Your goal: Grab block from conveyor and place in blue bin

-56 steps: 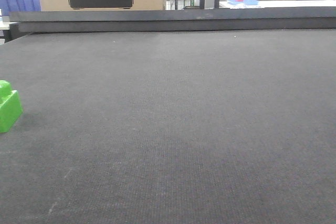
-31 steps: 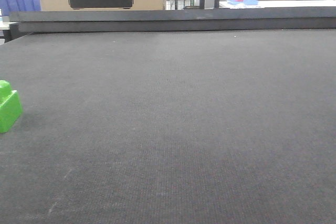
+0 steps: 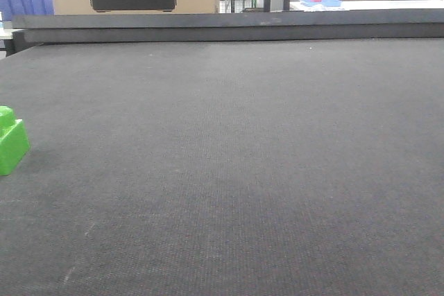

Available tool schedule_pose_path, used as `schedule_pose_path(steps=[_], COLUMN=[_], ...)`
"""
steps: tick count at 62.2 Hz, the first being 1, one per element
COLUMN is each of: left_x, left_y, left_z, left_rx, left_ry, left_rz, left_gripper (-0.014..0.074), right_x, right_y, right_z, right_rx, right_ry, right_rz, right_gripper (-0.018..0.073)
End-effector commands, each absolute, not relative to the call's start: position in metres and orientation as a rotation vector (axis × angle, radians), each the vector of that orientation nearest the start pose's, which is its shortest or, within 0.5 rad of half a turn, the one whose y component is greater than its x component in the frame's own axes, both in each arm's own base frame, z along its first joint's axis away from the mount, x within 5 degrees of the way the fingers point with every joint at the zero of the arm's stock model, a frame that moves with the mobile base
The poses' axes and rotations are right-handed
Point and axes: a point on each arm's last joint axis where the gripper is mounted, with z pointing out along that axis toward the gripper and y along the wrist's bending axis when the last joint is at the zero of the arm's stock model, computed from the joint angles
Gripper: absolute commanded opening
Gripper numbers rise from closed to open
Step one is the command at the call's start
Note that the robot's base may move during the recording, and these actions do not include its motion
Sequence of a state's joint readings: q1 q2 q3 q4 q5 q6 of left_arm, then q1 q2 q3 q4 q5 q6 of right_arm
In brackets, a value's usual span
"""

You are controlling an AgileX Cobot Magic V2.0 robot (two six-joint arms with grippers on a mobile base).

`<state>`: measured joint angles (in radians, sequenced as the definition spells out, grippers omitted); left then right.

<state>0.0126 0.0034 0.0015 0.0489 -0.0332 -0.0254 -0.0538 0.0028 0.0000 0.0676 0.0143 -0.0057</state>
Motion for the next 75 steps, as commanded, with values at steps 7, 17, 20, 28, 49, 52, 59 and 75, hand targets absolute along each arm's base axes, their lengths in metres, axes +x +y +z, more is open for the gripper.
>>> schedule_pose_path(steps=[7,17,20,28,49,52,59,75], left_x=[0.053,0.035,0.032,0.031,0.101,0.115,0.149,0.208], left_y=[0.001,0.002,0.002,0.003,0.003,0.003,0.003,0.004], left_z=[0.230,0.281,0.296,0.334,0.398,0.397,0.393,0.367], left_rx=[0.006,-0.005,-0.009,-0.018,-0.049,-0.052,-0.055,-0.058], left_ry=[1.416,1.430,1.472,1.571,2.143,2.256,2.389,2.488], left_rz=[0.035,0.043,0.045,0.049,0.006,0.007,0.008,-0.005], left_gripper=[-0.0111,-0.0111,-0.0111,-0.0111,-0.0111,-0.0111,-0.0111,-0.0111], right_x=[0.054,0.036,0.027,0.024,0.092,0.108,0.142,0.199], right_y=[-0.004,-0.001,-0.001,0.000,-0.002,-0.003,-0.005,-0.008], right_z=[0.224,0.285,0.303,0.336,0.388,0.387,0.385,0.352], right_rx=[0.085,0.071,0.060,0.048,0.076,0.079,0.085,0.098], right_ry=[1.379,1.336,1.327,1.426,2.025,2.126,2.317,2.584], right_rz=[-0.002,0.007,-0.003,-0.017,0.020,0.023,0.029,0.038], right_gripper=[-0.0162,-0.0162,-0.0162,-0.0162,-0.0162,-0.0162,-0.0162,-0.0162])
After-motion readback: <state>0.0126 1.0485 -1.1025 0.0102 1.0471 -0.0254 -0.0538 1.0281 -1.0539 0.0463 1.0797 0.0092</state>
